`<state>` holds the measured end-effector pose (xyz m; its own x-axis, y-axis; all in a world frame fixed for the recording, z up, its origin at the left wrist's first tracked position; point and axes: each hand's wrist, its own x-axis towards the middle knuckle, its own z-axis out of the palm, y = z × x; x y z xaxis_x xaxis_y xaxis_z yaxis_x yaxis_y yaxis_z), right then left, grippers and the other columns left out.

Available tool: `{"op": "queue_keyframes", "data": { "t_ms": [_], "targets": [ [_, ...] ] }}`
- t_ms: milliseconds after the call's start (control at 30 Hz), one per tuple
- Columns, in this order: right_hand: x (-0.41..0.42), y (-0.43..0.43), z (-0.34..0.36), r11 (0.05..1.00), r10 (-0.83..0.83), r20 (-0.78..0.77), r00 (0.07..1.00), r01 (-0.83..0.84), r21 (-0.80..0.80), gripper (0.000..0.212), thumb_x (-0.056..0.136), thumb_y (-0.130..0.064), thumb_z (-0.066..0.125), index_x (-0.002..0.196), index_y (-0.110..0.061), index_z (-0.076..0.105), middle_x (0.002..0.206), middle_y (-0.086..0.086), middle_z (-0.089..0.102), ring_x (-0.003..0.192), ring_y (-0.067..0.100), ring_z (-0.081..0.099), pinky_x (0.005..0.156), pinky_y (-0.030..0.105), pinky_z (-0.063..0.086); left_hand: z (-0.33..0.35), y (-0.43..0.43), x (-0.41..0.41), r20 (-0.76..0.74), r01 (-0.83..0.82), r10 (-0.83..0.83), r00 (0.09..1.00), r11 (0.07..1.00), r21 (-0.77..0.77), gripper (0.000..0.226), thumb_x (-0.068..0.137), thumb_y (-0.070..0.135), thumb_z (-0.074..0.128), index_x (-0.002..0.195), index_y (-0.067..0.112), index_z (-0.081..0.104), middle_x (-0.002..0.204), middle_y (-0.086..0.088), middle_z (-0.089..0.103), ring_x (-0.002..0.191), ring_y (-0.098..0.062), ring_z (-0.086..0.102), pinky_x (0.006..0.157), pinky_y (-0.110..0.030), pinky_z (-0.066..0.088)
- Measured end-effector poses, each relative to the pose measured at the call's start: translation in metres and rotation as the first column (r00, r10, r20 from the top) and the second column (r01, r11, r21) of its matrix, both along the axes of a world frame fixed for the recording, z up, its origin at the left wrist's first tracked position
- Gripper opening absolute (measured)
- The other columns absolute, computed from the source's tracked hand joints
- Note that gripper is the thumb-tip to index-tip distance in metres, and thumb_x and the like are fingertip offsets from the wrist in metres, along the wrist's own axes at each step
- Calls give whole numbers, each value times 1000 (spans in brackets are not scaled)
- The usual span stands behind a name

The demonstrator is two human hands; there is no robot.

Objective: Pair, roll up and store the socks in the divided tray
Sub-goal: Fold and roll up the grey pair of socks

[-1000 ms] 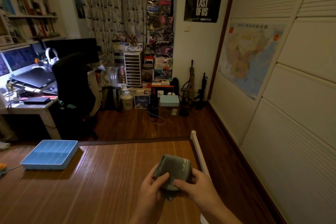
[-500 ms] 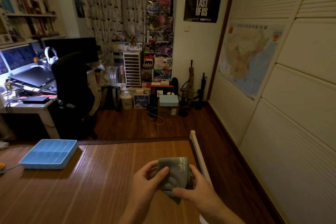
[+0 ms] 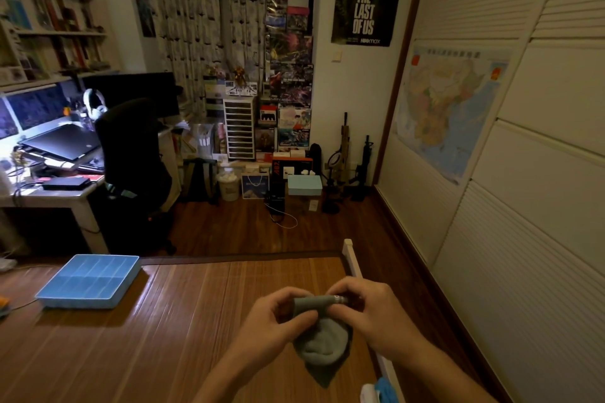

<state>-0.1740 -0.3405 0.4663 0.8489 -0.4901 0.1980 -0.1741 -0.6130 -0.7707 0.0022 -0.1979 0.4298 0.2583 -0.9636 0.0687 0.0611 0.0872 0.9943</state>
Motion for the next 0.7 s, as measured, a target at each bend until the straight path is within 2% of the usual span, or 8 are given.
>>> {"op": "queue_keyframes", "data": {
  "t_ms": [233, 333, 400, 500, 600, 700],
  "targets": [
    [1, 2, -5, 960, 33, 111, 993, -1, -279, 18, 93, -25, 70, 111, -21, 69, 101, -15, 66, 93, 6, 63, 78, 22, 55, 6, -8, 9, 194, 77, -75, 978, 997, -8, 24, 97, 36, 67, 120, 29, 70, 123, -2, 70, 114, -23, 68, 90, -31, 58],
    [0, 0, -6, 913, 24, 90, 996, 15, -408, 22, 94, -36, 63, 111, -23, 70, 101, -12, 66, 95, 4, 59, 83, 29, 53, 4, -10, 13, 325, 67, -70, 943, 998, 20, 20, 99, 33, 64, 118, 33, 71, 120, 0, 71, 111, -20, 69, 89, -32, 59],
    [-1, -1, -6, 908, 55, 74, 996, -19, -419, 25, 95, -36, 61, 114, -23, 70, 103, -12, 67, 98, 4, 59, 87, 30, 52, 5, -11, 14, 374, 85, -91, 923, 996, 31, 20, 100, 33, 62, 118, 37, 69, 120, 4, 70, 110, -17, 68, 87, -29, 59],
    [-2, -4, -7, 901, 100, 72, 992, -59, -430, 24, 95, -33, 61, 115, -22, 69, 106, -11, 68, 101, 3, 62, 88, 31, 54, 9, -12, 13, 352, 136, -148, 924, 989, 57, 20, 100, 32, 61, 118, 39, 68, 122, 6, 69, 112, -15, 68, 88, -26, 58],
    [-4, -5, -10, 879, 145, 104, 984, -80, -470, 22, 95, -24, 66, 115, -16, 69, 107, -5, 69, 99, 5, 64, 81, 29, 58, 9, -13, 15, 262, 159, -171, 950, 985, 67, 22, 100, 28, 61, 121, 32, 69, 124, 0, 69, 115, -20, 68, 90, -30, 59],
    [-4, -4, -11, 783, 193, 146, 970, -63, -619, 24, 98, -33, 63, 113, -15, 68, 105, -2, 71, 94, 5, 67, 76, 25, 59, 10, -13, 15, 131, 185, -197, 972, 978, 96, 25, 101, 31, 61, 124, 27, 69, 126, -1, 68, 117, -24, 67, 89, -31, 58]
  ]
}}
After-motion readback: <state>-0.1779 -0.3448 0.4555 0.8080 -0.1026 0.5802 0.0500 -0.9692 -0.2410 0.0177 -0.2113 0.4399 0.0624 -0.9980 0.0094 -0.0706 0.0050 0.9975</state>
